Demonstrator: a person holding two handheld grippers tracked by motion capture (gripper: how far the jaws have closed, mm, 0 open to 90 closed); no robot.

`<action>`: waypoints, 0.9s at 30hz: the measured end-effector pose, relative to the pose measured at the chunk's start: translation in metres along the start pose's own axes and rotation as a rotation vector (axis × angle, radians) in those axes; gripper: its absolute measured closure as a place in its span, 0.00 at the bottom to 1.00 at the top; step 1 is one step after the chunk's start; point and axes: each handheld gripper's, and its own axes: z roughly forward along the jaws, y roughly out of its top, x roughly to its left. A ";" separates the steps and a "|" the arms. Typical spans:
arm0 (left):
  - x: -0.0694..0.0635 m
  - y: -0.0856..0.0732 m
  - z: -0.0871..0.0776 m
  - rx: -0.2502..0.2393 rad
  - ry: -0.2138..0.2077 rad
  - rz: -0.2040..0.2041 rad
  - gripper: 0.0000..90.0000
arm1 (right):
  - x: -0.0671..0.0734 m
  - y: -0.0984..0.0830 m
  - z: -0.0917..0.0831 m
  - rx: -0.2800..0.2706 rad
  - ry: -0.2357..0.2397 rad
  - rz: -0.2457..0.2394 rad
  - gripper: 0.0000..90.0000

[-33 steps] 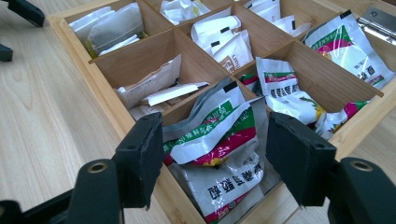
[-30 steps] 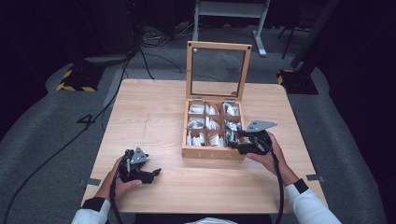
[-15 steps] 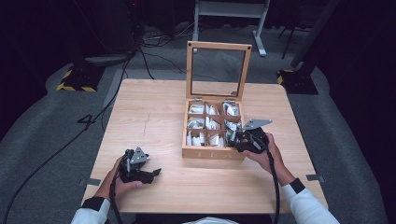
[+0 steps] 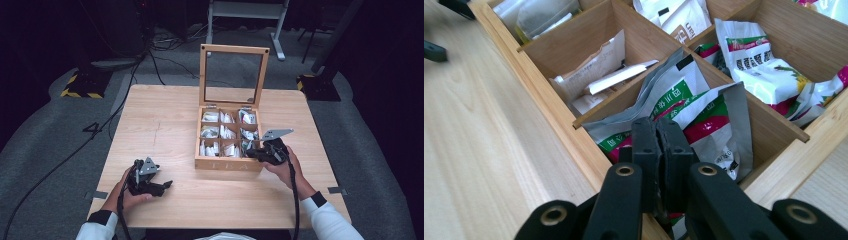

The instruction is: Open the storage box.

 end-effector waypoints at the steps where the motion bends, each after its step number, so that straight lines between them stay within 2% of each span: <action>1: 0.000 0.000 0.000 0.000 0.000 0.000 0.24 | 0.002 0.001 0.000 0.004 -0.015 -0.019 0.98; 4: 0.000 0.000 0.000 0.000 0.000 0.000 0.24 | 0.003 0.001 0.000 0.005 -0.016 -0.030 0.99; 10: 0.000 0.000 0.000 0.000 0.000 0.000 0.24 | 0.001 0.000 -0.008 -0.028 -0.003 -0.043 1.00; 21: 0.000 0.000 0.000 0.000 -0.006 0.001 0.24 | -0.004 0.000 -0.028 -0.109 0.025 -0.021 1.00; 27: 0.000 0.000 0.000 0.000 -0.006 0.001 0.24 | -0.003 0.002 -0.038 -0.135 0.023 -0.037 1.00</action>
